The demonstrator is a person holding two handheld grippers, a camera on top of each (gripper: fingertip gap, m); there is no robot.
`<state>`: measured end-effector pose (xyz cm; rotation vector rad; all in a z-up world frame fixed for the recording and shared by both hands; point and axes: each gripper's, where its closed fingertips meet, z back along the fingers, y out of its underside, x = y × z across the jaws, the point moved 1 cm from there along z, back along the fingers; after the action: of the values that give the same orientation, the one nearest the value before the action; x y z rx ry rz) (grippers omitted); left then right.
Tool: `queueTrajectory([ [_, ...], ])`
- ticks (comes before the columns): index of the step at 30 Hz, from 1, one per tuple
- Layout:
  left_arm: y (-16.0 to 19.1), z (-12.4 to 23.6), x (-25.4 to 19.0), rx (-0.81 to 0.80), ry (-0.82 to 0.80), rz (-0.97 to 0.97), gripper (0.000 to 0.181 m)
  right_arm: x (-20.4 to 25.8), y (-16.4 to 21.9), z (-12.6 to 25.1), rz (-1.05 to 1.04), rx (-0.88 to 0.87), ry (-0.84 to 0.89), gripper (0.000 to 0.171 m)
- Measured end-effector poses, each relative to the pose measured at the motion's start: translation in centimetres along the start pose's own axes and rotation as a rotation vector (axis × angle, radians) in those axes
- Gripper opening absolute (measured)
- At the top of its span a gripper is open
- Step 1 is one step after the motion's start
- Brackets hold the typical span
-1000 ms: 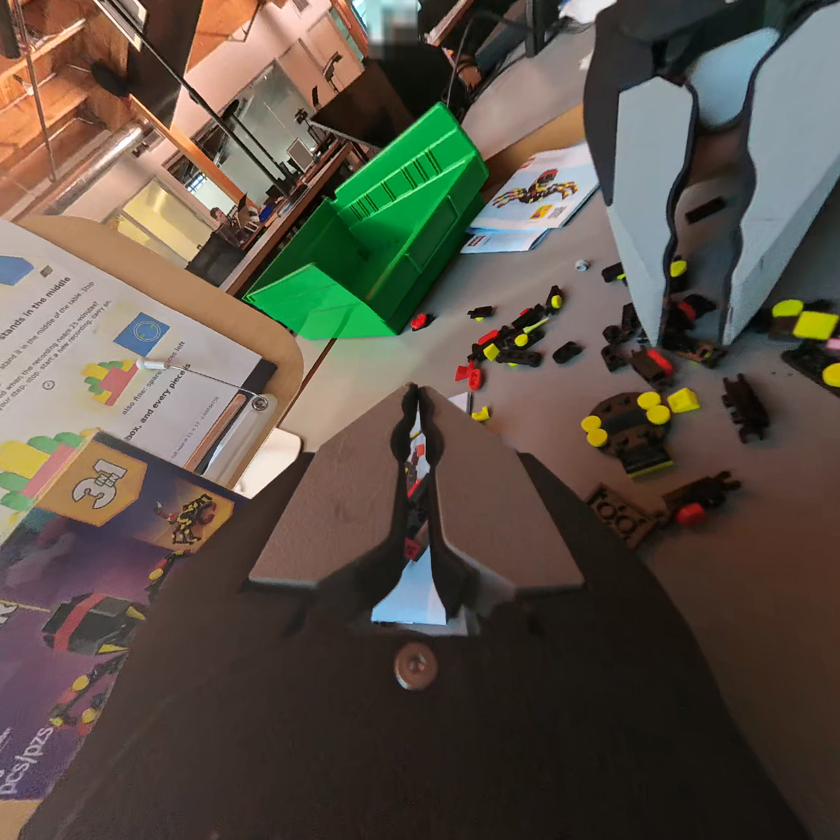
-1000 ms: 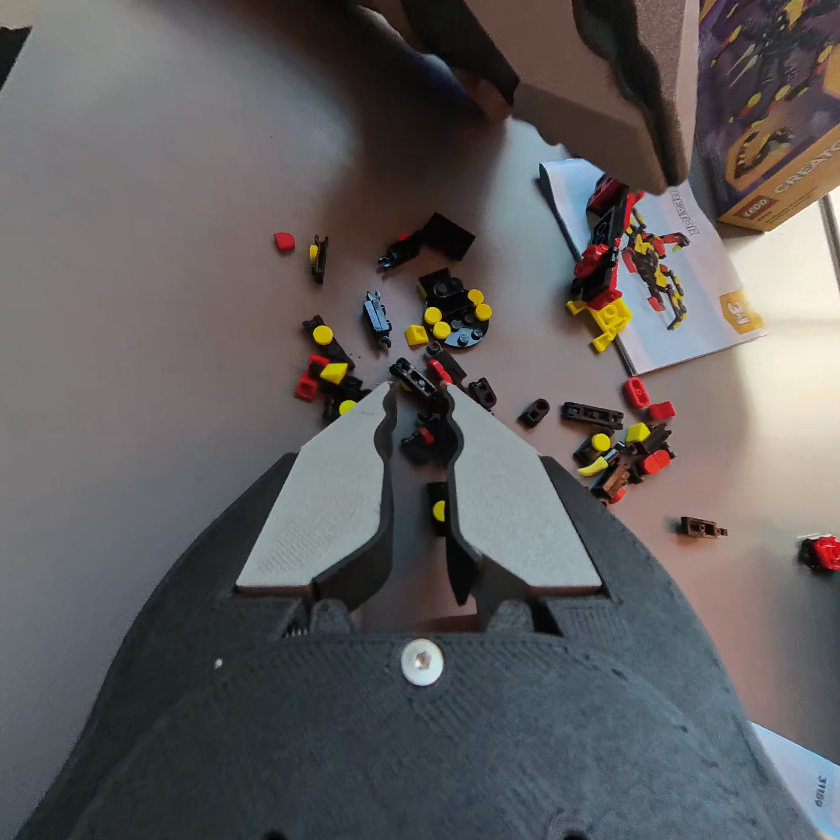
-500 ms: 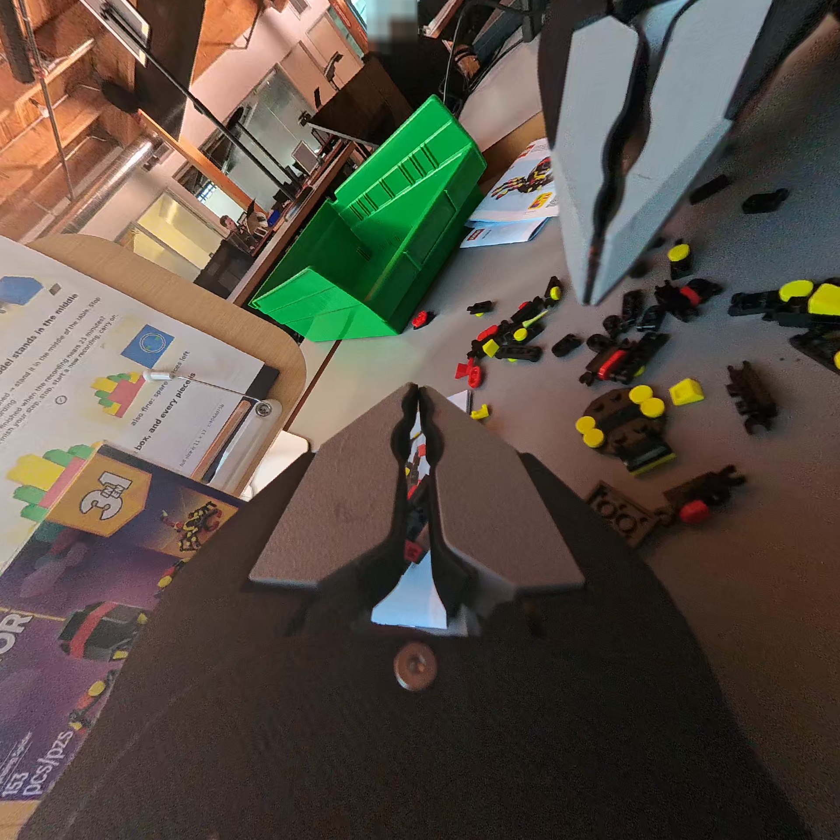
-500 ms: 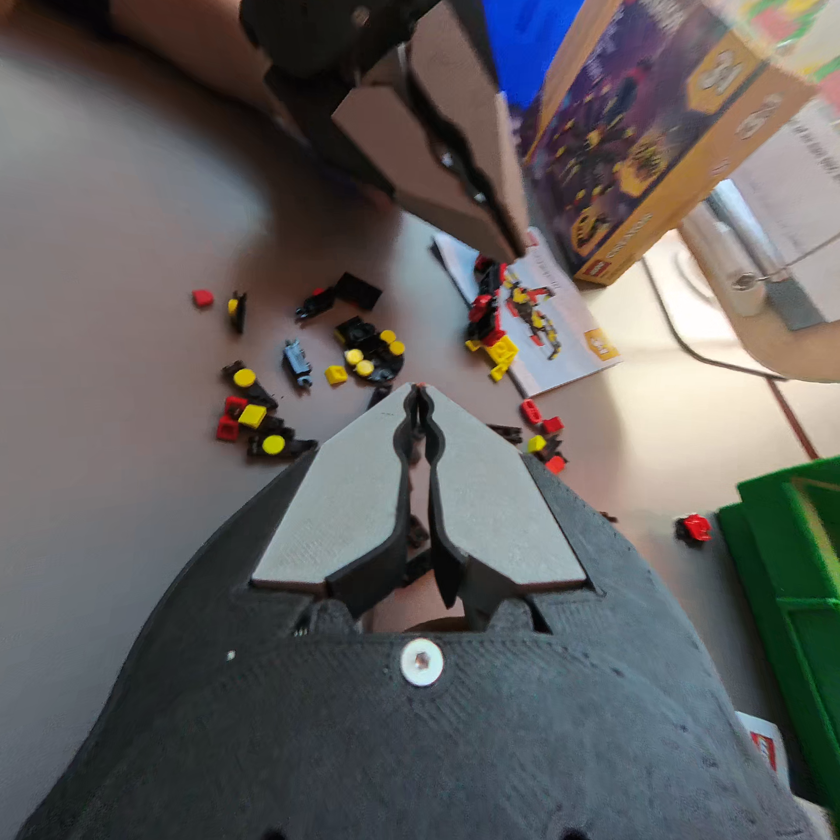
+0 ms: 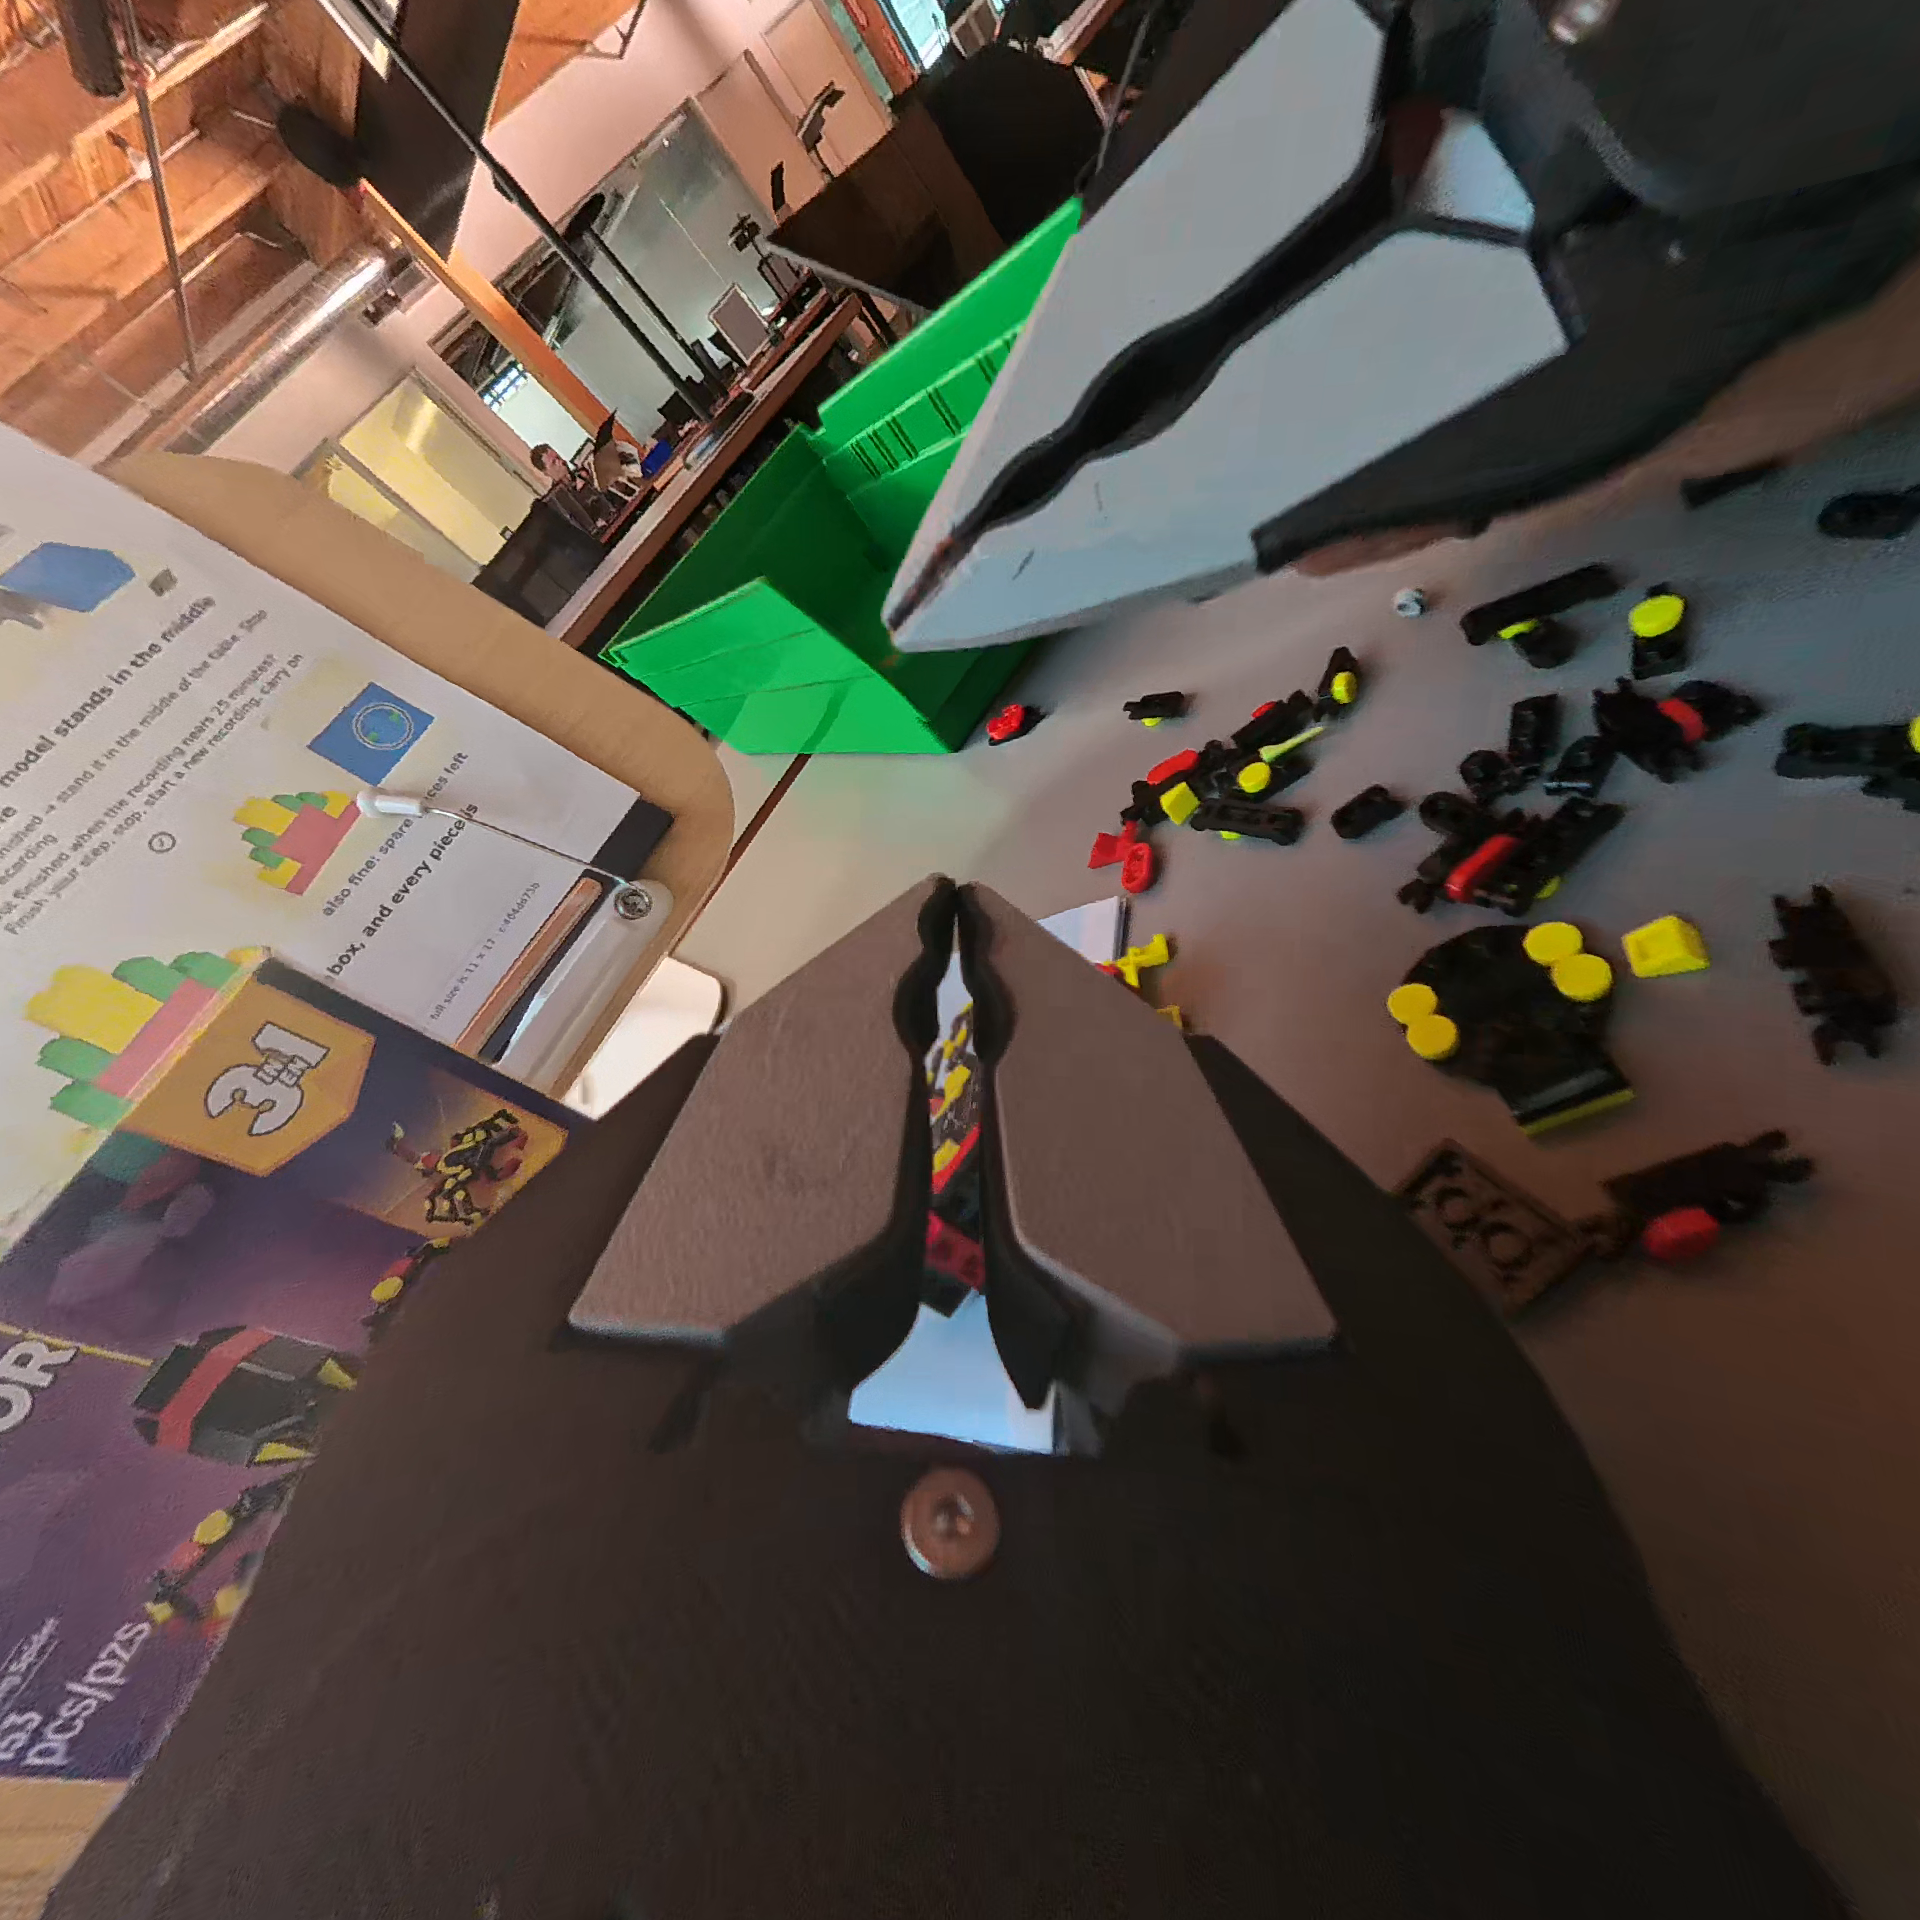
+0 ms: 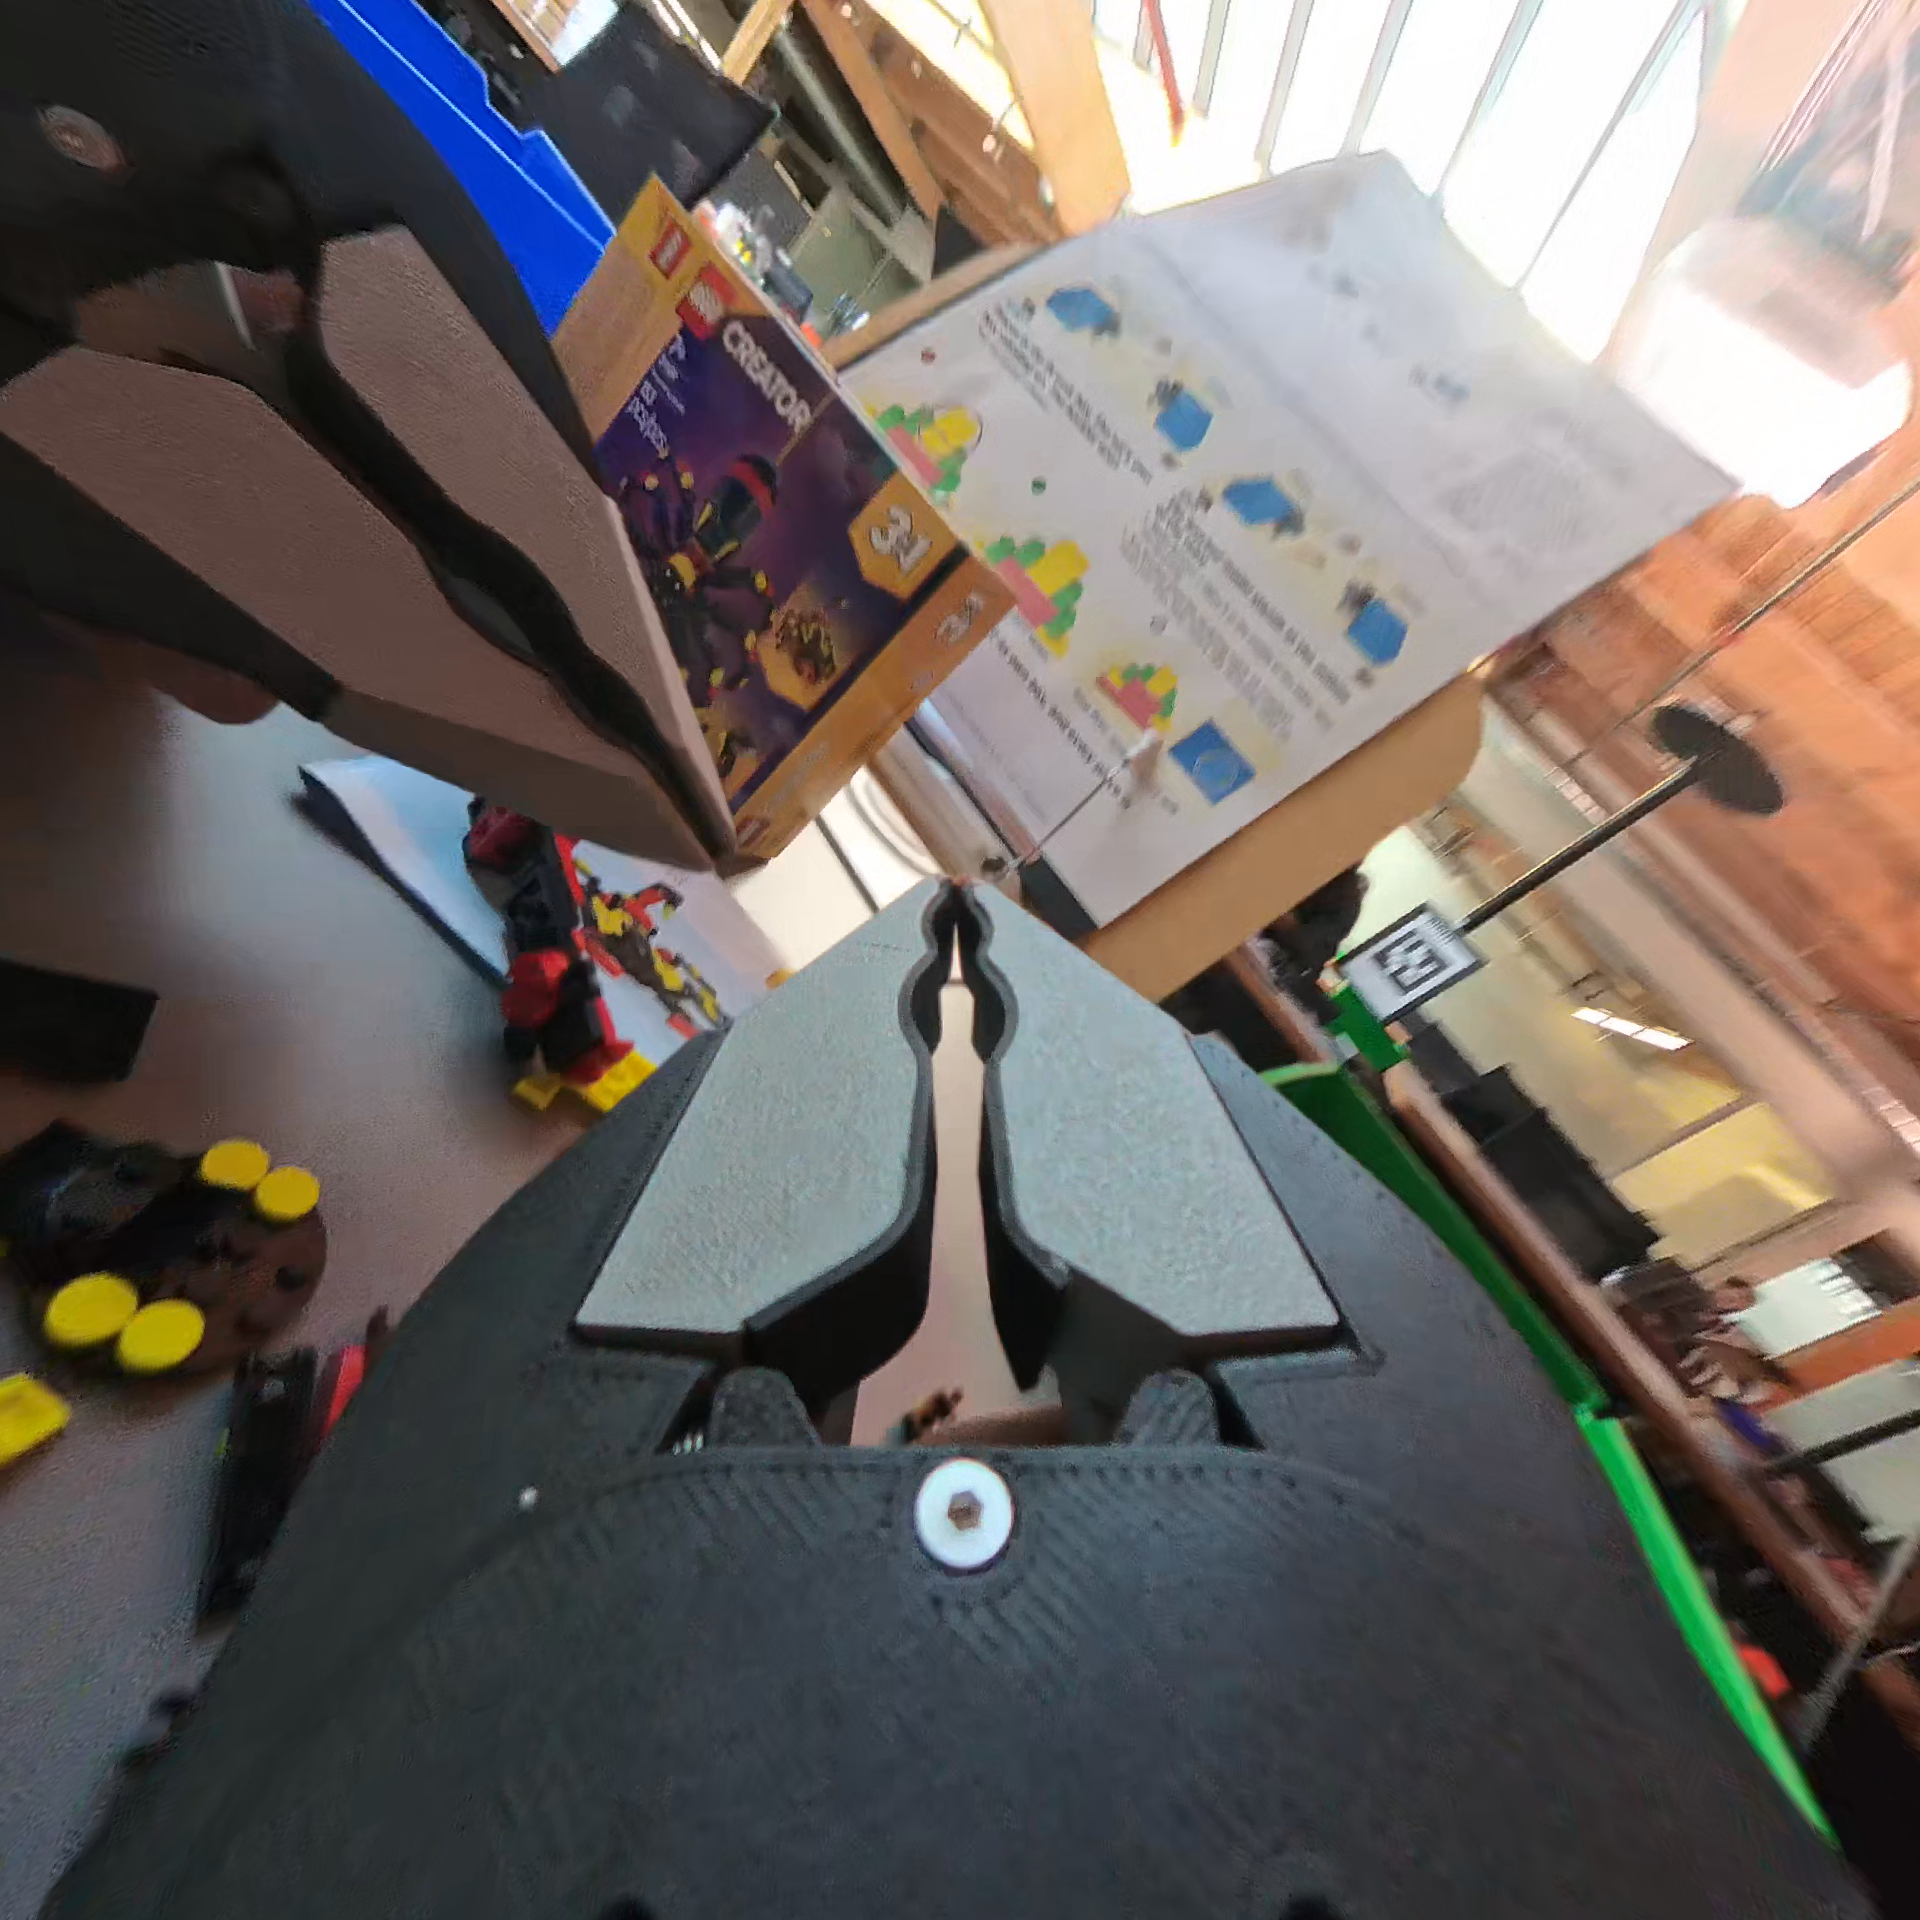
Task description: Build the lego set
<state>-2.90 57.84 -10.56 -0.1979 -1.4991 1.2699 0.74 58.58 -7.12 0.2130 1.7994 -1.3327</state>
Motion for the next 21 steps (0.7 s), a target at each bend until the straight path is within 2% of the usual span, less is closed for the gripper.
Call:
queueTrajectory([
  [4, -0.5, 0.9, 1.9, -0.081, 0.004, 0.183, 0.0, 1.1, -2.2, 0.1, 0.178, -0.062, 0.054, 0.0],
  [6, -0.8, 1.4, 2.2, -0.126, 0.063, 0.273, 0.0, 1.5, -2.6, 0.7, 0.25, -0.093, 0.054, 0.0],
  [9, -1.7, 1.9, 1.6, -0.19, 0.205, 0.429, 0.0, 1.2, -2.8, 1.2, 0.267, -0.108, 0.056, 0.0],
  [12, -2.0, 2.2, 2.1, -0.232, 0.251, 0.546, 0.0, 0.8, -2.5, 1.4, 0.275, -0.106, 0.06, 0.0],
  [19, -2.3, 2.3, 1.7, -0.239, 0.298, 0.589, 0.005, 0.9, -2.9, 2.0, 0.314, -0.126, 0.044, 0.0],
  [21, -2.3, 2.3, 1.6, -0.235, 0.286, 0.569, 0.004, 0.9, -2.2, 2.1, 0.239, -0.108, -0.02, 0.0],
])
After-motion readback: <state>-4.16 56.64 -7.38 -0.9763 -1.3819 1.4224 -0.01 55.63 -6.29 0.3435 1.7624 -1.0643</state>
